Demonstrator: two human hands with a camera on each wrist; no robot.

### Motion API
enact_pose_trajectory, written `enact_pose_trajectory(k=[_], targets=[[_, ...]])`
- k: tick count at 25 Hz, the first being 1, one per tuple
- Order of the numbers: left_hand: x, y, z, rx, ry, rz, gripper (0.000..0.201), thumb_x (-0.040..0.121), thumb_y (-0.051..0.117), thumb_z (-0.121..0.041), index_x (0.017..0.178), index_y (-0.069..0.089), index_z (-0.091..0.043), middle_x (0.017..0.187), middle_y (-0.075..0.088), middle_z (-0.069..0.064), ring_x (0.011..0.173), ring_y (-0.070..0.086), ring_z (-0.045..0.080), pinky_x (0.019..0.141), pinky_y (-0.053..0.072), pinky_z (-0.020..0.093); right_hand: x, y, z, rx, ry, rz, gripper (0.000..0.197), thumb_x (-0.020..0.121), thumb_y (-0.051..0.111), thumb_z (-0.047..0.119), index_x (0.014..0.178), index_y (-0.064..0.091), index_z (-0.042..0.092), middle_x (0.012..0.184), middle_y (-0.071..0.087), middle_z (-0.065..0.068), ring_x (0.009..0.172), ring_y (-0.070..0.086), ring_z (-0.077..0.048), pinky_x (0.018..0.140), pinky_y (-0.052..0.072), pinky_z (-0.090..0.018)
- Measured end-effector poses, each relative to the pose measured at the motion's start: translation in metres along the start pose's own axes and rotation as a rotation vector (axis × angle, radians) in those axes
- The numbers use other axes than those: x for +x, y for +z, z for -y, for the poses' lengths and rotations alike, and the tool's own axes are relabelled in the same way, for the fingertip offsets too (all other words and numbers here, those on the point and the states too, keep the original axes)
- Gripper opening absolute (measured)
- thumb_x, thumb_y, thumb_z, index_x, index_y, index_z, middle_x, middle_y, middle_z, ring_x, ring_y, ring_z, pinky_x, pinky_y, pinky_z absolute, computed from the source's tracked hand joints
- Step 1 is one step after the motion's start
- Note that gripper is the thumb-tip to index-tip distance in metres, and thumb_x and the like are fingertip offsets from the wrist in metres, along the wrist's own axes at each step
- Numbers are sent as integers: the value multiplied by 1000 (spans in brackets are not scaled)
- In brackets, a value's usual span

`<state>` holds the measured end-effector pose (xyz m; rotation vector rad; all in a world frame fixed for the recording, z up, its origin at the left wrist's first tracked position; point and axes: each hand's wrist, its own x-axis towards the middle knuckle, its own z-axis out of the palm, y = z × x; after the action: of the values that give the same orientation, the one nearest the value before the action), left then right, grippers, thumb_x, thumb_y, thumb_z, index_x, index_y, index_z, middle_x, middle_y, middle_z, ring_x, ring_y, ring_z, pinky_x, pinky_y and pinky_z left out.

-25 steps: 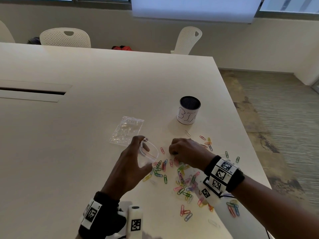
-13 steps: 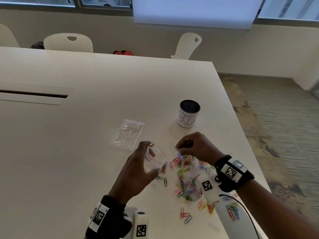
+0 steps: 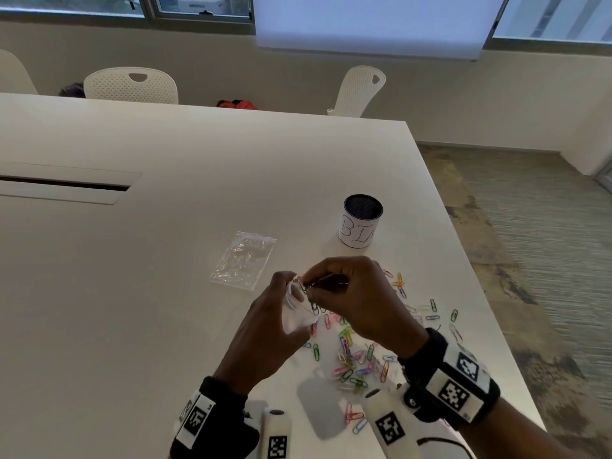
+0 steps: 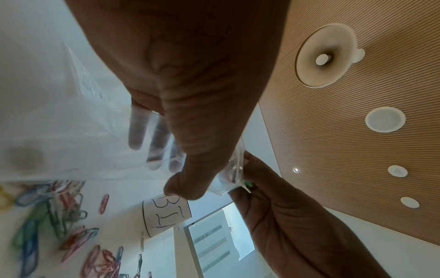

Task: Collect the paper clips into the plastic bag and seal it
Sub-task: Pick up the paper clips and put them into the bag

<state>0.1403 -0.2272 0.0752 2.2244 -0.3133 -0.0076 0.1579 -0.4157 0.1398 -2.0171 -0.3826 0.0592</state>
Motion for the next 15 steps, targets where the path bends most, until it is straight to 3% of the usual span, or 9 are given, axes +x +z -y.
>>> enact_pose_trajectory(k=[4,7,9,12,15], targets=[[-1,-2,-2,-32,-17,-4,64,81,82,-12,128,43,-28,107,64,-14,92,65,6,69,51,9,-2,1,3,-97,-48,15,18,84,83,16,101,80,21,94,81,9,83,76,5,80,62,-17],[-2,-1,0,-33,-12,-13,64,80,83,-13,125,42,-32,107,62,-16,95,64,-1,71,51,8,1,-4,5,-117,-62,-24,16,85,83,10,99,81,16,90,82,7,80,76,4,78,61,-14],[-2,0,2,-26,-7,-19,66,79,85,-18,127,42,-33,108,62,-18,99,63,2,76,52,10,5,-15,1,-141,-65,-63,13,85,82,8,97,81,14,88,81,7,80,76,2,78,60,-12],[-4,0,5,-45,-4,-33,68,79,87,-25,129,43,-36,109,61,-18,102,62,5,80,60,28,17,-44,-26,-179,16,-185,13,82,84,7,93,81,12,85,80,5,76,76,-2,80,62,-17],[-4,-2,7,-44,8,-40,69,78,88,-28,129,43,-37,108,61,-18,102,63,6,79,59,29,29,-73,-69,-305,117,-269,13,81,83,1,90,82,10,81,80,-1,75,77,-10,81,64,-28]])
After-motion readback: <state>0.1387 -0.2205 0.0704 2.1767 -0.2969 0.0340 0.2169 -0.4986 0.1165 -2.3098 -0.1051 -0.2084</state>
